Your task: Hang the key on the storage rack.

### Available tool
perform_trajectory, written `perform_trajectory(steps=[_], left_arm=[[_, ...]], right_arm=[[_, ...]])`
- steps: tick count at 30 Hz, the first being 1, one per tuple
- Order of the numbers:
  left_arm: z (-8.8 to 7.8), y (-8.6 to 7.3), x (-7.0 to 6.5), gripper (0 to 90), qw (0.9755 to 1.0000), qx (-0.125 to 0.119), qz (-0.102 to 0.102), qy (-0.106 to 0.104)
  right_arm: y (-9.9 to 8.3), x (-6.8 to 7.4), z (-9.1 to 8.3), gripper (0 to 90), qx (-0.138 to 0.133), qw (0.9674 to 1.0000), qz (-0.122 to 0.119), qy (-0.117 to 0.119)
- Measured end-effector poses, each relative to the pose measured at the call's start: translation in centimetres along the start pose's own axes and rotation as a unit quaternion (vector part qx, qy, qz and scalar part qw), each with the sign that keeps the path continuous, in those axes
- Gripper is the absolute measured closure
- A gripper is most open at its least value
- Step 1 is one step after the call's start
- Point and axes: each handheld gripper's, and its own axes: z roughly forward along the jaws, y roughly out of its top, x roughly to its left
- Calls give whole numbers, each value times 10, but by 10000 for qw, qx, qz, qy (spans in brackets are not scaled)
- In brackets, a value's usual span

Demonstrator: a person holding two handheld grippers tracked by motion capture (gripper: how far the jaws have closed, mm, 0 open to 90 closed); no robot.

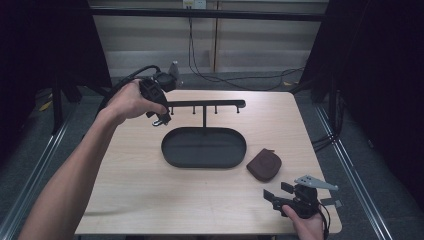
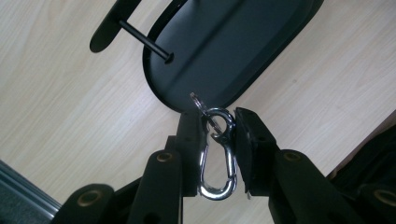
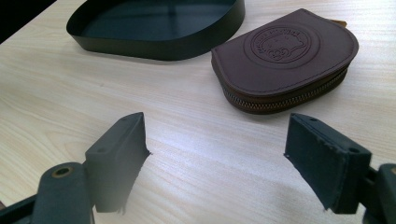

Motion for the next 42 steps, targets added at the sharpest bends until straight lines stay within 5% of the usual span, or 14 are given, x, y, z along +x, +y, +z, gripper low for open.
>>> perform_trajectory(steps=[12,42], left_arm=[[8,15,12,724,9997,-15,-210,-104],[19,31,32,725,9980,199,-472,366]], right_arm=[[0,0,-1,204,-3,10000,0,51],[0,0,0,204,18,9999,-49,123]])
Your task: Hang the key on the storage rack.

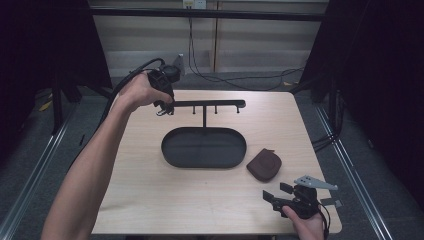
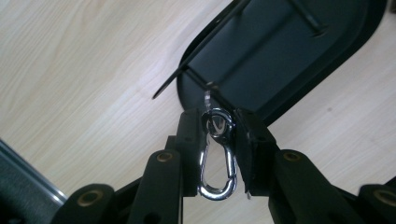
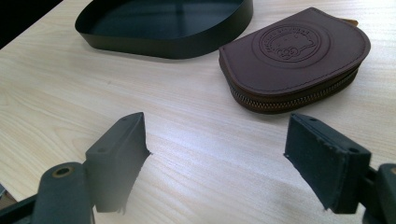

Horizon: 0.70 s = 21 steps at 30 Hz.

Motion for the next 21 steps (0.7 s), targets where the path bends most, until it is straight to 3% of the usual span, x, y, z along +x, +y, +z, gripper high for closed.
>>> perform_trajectory(steps=[11,21], left_arm=[[11,-1,2,723,9998,30,-101,144],[9,-6,6,716,9996,-22,-159,217]], right_arm=[[0,1,1,204,27,10000,-28,10],[0,1,0,207,-1,10000,-36,-3]])
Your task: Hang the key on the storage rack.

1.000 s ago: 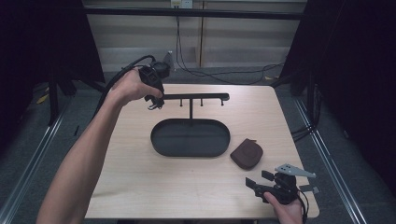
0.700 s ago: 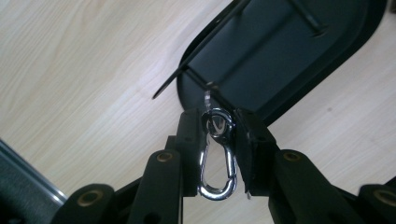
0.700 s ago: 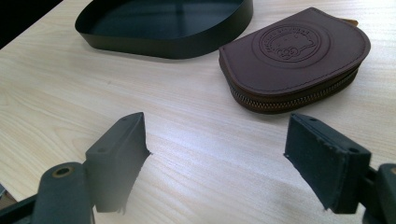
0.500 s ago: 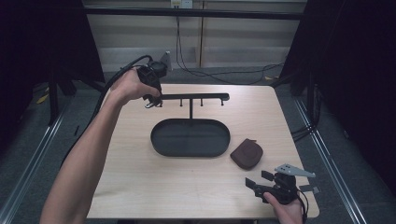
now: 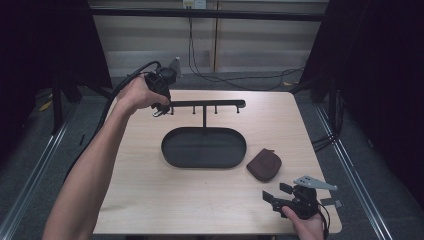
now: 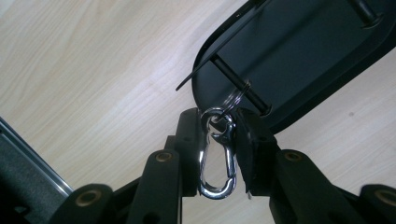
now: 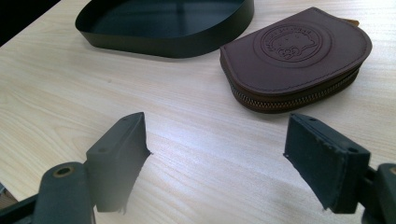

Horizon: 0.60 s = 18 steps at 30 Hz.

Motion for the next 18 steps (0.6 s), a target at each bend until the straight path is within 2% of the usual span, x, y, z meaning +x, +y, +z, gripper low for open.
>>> perform_trajectory(steps=[4,7,10,11,13,18], left_arm=[[-1,-2,1,676,10000,22,-37,85],[-2,-4,2,676,9999,12,-67,74],[-3,-7,1,675,10000,-9,12,8],[-3,-10,1,675,10000,-26,-48,12],[-3,-11,2,675,10000,-10,-7,3],[-2,-20,7,676,10000,11,-80,24]], right_arm=[[0,0,0,207,9,10000,9,-2],[0,0,0,207,6,10000,-7,-11],[0,0,0,207,11,10000,-11,-7],[0,0,0,207,18,10000,-5,-16],[0,0,0,207,12,10000,5,-8],[0,0,1,207,22,10000,22,-6]])
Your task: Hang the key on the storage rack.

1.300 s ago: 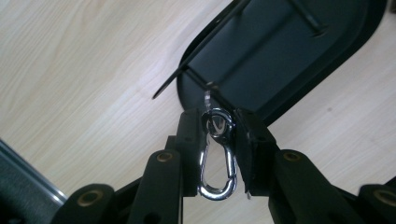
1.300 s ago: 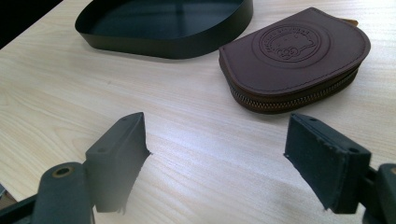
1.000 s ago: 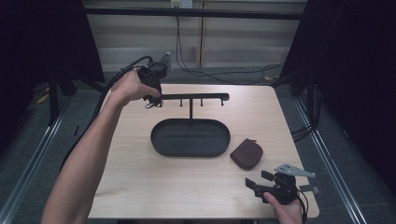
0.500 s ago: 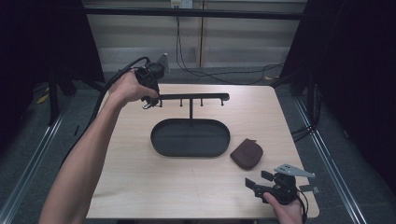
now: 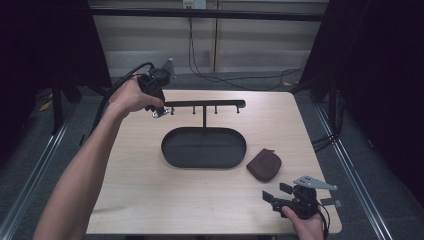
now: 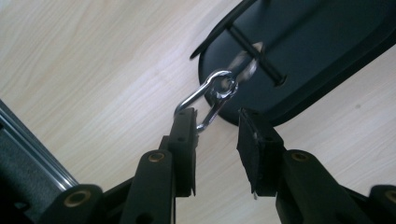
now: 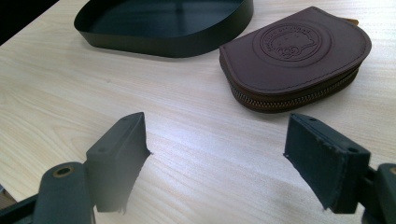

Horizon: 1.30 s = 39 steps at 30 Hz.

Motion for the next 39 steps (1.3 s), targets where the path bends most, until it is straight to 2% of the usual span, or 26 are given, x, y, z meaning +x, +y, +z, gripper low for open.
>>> perform_trajectory(steps=[6,7,10,11,13,18,20,21,23,26,27,28,29,31,32,36,37,39], left_arm=[[0,-14,4,674,9999,-87,-74,-13],[0,-18,5,670,9998,-152,-69,-69],[1,-22,3,644,9998,-100,-118,-143],[3,-27,3,636,9992,-152,-261,-260],[6,-31,2,619,9991,-165,-291,-277],[11,-41,-1,584,9983,-217,-263,-467],[12,-48,-3,573,9976,-347,-259,-549],[12,-51,-5,538,9974,-407,-238,-540],[13,-59,-8,521,9959,-599,-234,-632],[17,-71,-12,511,9951,-741,-159,-642],[18,-80,-13,499,9944,-829,-180,-635],[18,-80,-13,494,9944,-829,-180,-635],[21,-89,-13,487,9921,-984,-183,-762],[23,-94,-13,454,9917,-986,-149,-806],[27,-102,-15,431,9901,-1083,-120,-883],[34,-113,-18,405,9888,-1170,-90,-926],[37,-117,-19,405,9876,-1236,-95,-963],[47,-124,-24,389,9872,-1314,-124,-890]], right_arm=[[0,0,1,207,22,10000,-42,9],[0,0,1,207,18,10000,-44,8],[0,0,0,207,20,10000,-36,9],[0,0,1,207,27,10000,-42,17],[0,1,1,207,42,10000,-43,17],[1,1,2,207,62,10000,-53,27],[1,1,2,207,77,9999,-62,30],[1,1,2,207,75,9999,-68,29],[1,1,2,207,80,9999,-68,30],[1,1,2,207,64,10000,-68,33],[1,1,2,206,73,10000,-52,23],[1,1,2,206,73,10000,-52,23],[1,1,2,206,74,10000,-56,17],[1,1,2,206,73,10000,-54,14],[1,0,2,205,74,10000,-46,17],[1,0,2,205,79,10000,-19,9],[1,0,2,205,79,10000,-16,6],[1,0,3,205,71,10000,-27,-7]])
